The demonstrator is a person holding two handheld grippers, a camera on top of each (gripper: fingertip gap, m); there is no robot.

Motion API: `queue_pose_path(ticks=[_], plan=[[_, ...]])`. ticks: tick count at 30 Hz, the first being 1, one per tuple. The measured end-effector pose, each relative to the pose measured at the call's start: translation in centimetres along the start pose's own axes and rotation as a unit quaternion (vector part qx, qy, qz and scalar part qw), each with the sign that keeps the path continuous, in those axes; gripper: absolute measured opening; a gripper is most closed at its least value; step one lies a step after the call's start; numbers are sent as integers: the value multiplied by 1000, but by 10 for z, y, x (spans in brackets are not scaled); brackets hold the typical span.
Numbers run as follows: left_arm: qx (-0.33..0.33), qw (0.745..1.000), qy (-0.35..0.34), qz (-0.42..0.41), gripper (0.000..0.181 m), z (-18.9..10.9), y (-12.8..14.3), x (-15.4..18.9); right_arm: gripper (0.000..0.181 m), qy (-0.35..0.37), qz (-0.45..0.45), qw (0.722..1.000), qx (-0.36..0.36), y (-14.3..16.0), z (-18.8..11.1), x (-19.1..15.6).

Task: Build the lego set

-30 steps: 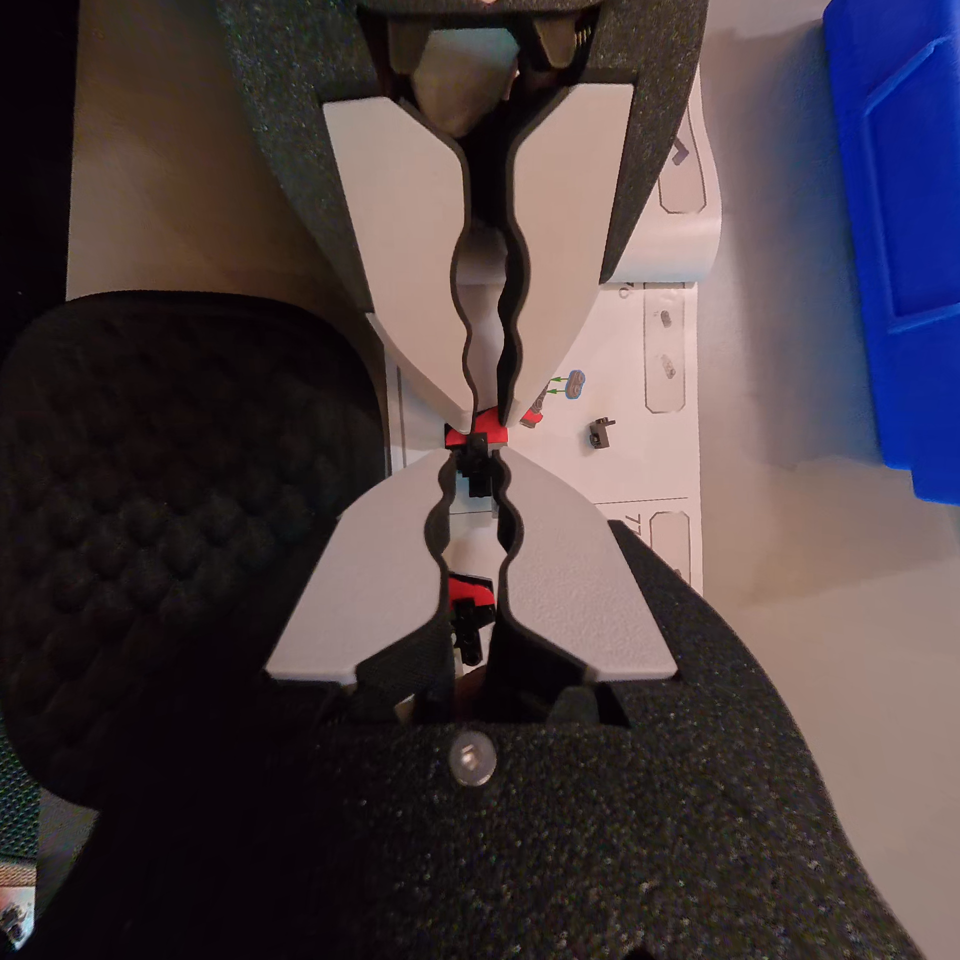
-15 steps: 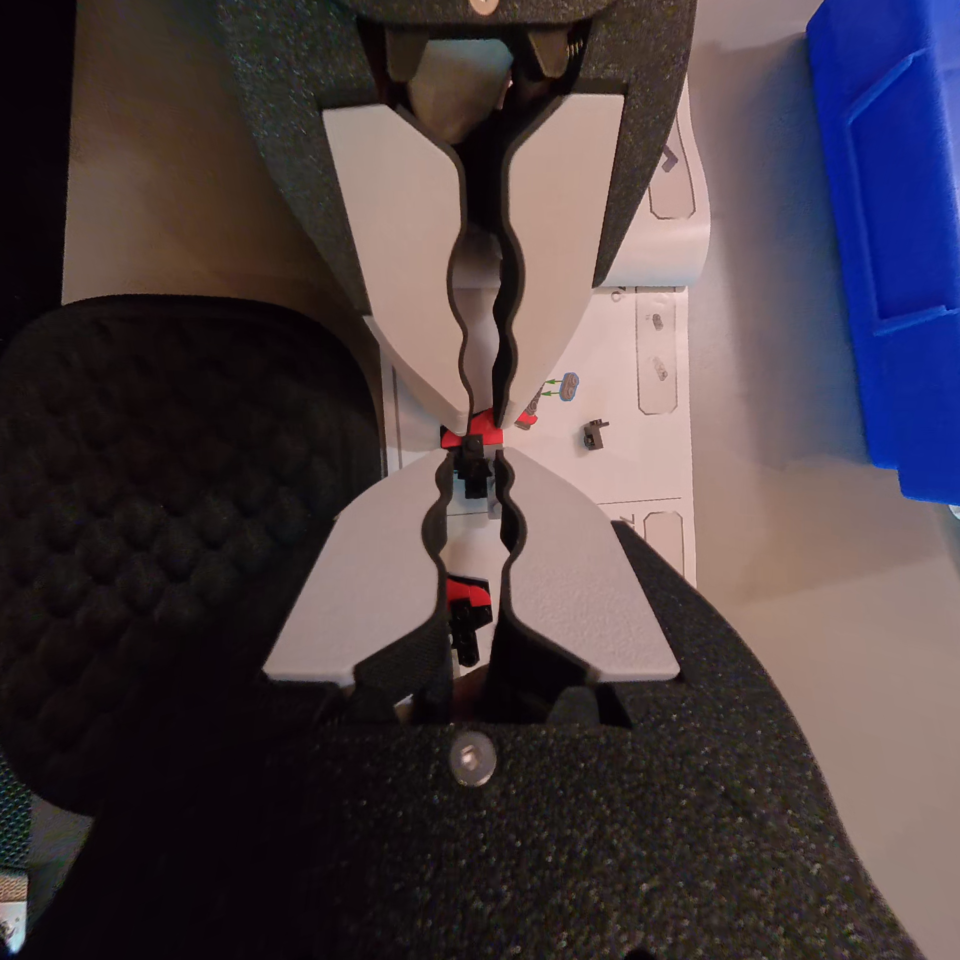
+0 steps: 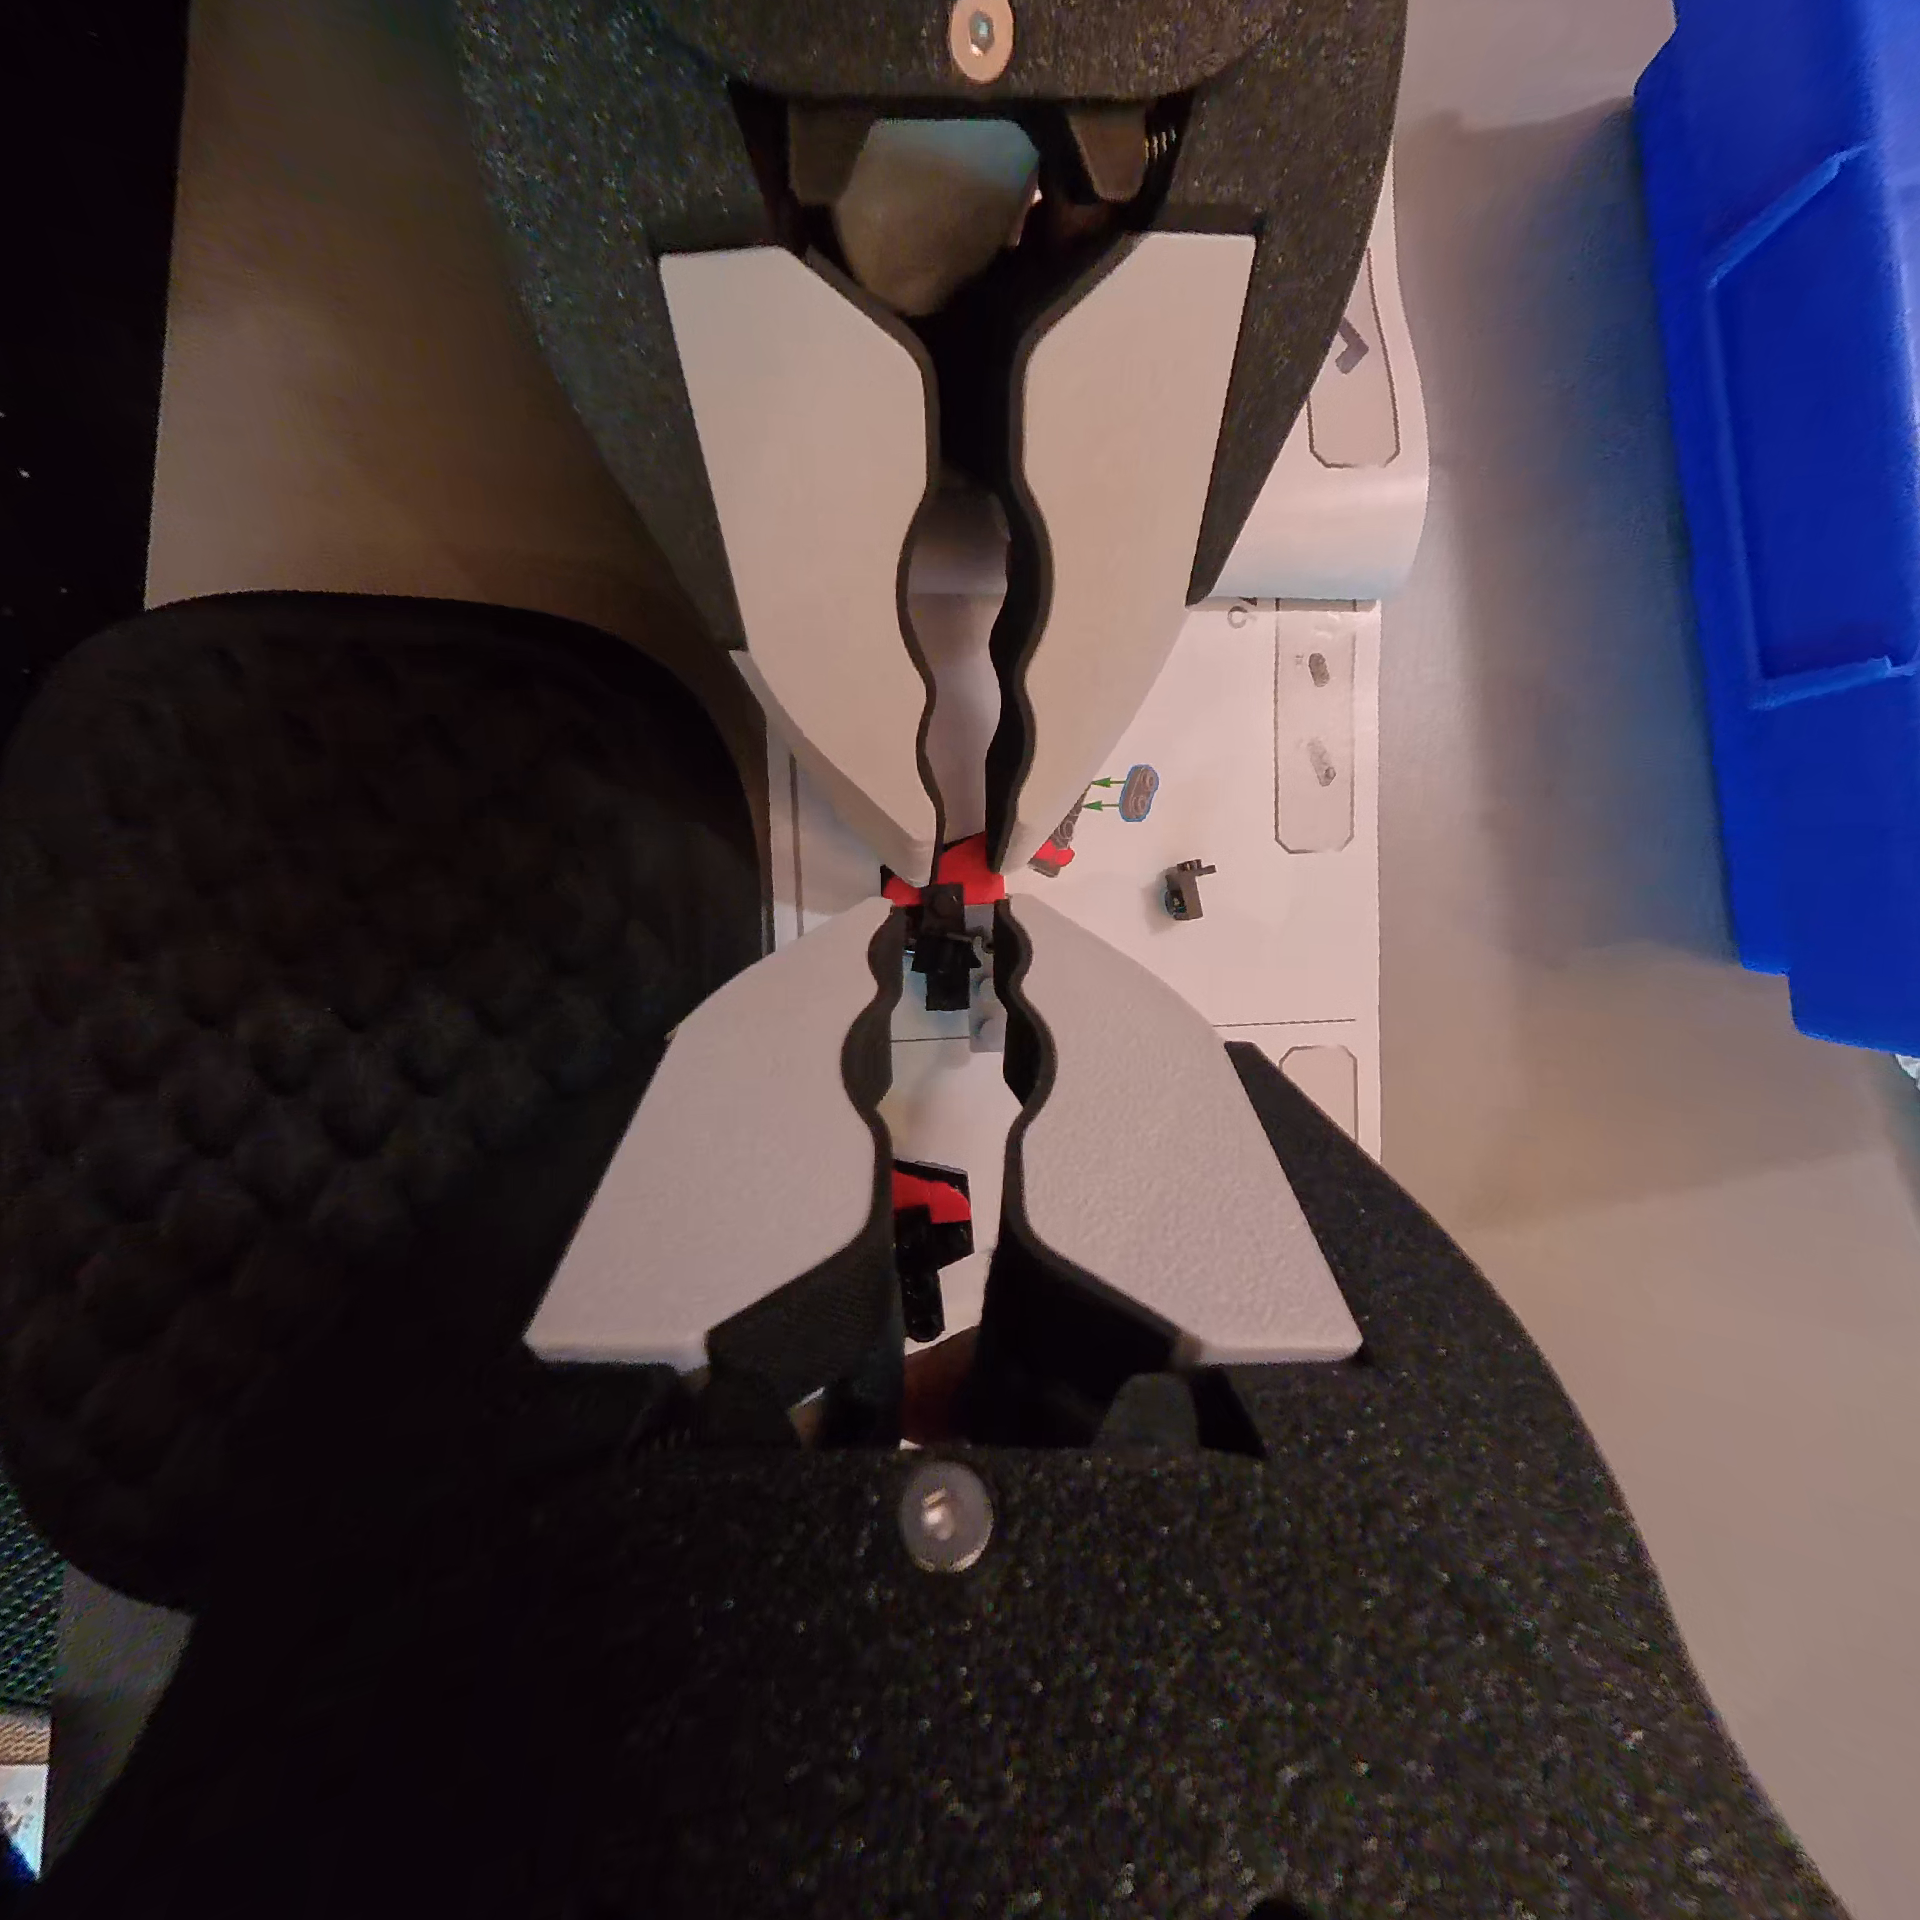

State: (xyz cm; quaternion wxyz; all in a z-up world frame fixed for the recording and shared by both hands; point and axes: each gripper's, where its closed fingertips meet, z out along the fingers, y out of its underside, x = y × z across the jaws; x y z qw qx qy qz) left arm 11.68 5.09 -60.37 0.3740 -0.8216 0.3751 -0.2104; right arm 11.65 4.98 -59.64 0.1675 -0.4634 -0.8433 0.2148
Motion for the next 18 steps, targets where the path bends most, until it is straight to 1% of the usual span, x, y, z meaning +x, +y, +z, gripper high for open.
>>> queue_pose_path(ticks=[7, 8, 10, 18], plan=[[0, 1000, 0, -1, 9, 0, 0, 0, 18, 5, 5, 1000, 3, 0, -5, -1], [0, 1000, 0, -1, 9, 0, 0, 0, 16, 8, 9, 1000, 4, 1, -7, -1], [0, 1000, 0, 0, 9, 0, 0, 0, 0, 16, 17, 1000, 6, 4, -11, -1], [0, 1000, -3, 1, 9, 0, 0, 0, 0, 8, 38, 999, -5, 6, -7, -1]])
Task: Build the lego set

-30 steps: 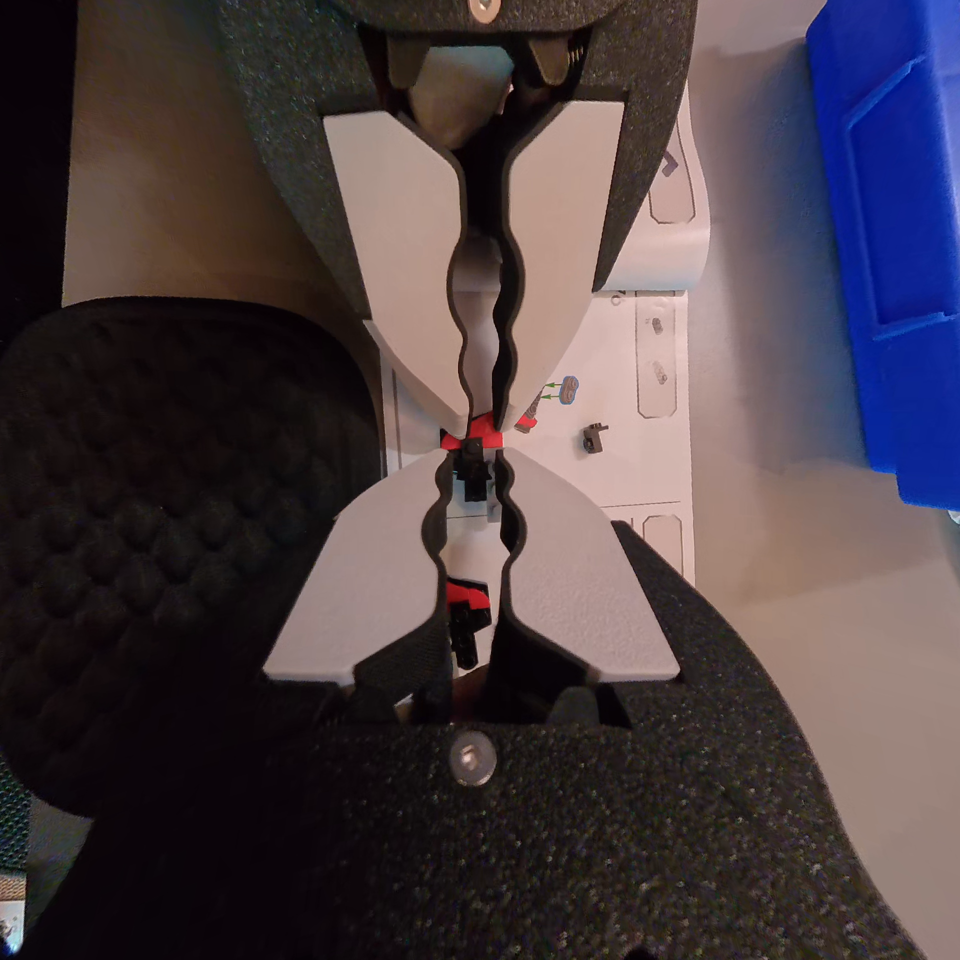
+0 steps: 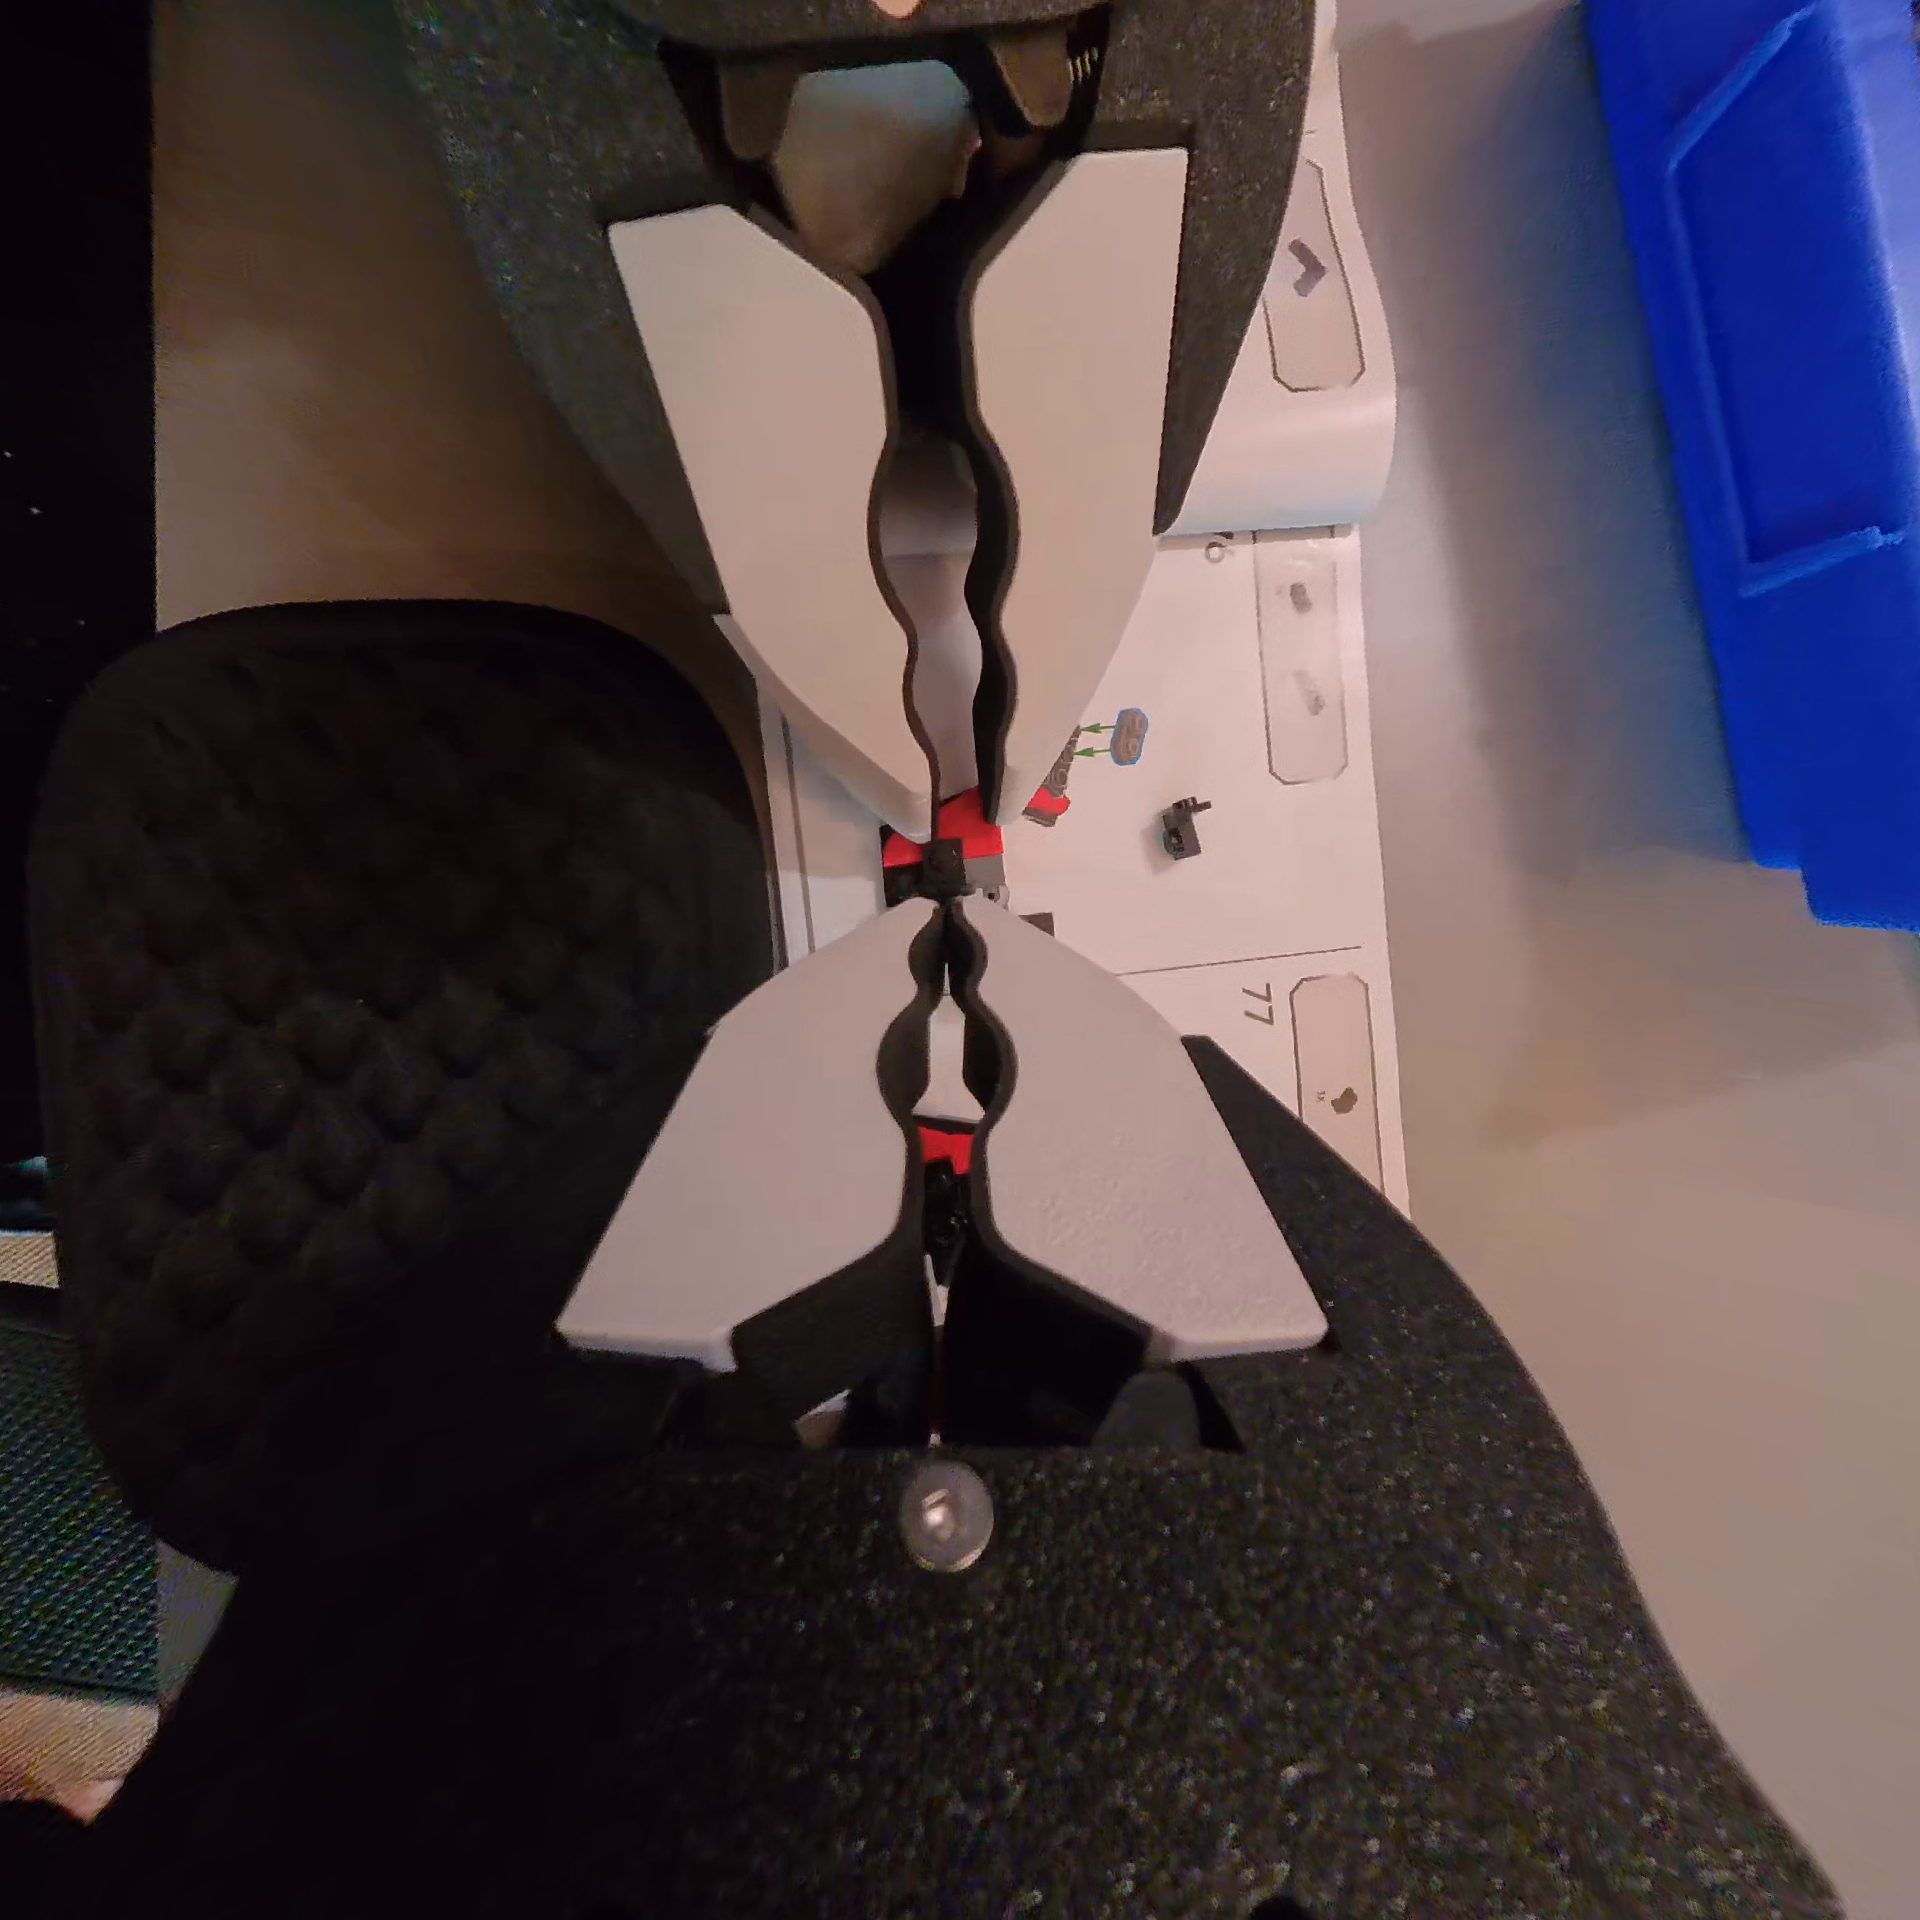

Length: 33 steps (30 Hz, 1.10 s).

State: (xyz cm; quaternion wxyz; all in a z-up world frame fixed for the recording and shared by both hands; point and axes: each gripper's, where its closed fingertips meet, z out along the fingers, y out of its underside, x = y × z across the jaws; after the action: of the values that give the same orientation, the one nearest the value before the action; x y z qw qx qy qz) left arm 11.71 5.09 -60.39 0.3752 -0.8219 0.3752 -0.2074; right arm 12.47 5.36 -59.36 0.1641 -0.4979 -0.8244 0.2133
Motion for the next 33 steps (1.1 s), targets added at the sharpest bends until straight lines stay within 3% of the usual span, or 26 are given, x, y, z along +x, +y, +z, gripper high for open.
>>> queue_pose_path(ticks=[22, 33], plan=[[0, 1000, -1, -3, 6, 0, 0, -1, 0, -38, -49, 995, -74, 0, 3, 0], [0, 1000, 0, -5, 6, 0, 0, -1, 1, 44, -129, 984, -111, 0, 4, 0]])
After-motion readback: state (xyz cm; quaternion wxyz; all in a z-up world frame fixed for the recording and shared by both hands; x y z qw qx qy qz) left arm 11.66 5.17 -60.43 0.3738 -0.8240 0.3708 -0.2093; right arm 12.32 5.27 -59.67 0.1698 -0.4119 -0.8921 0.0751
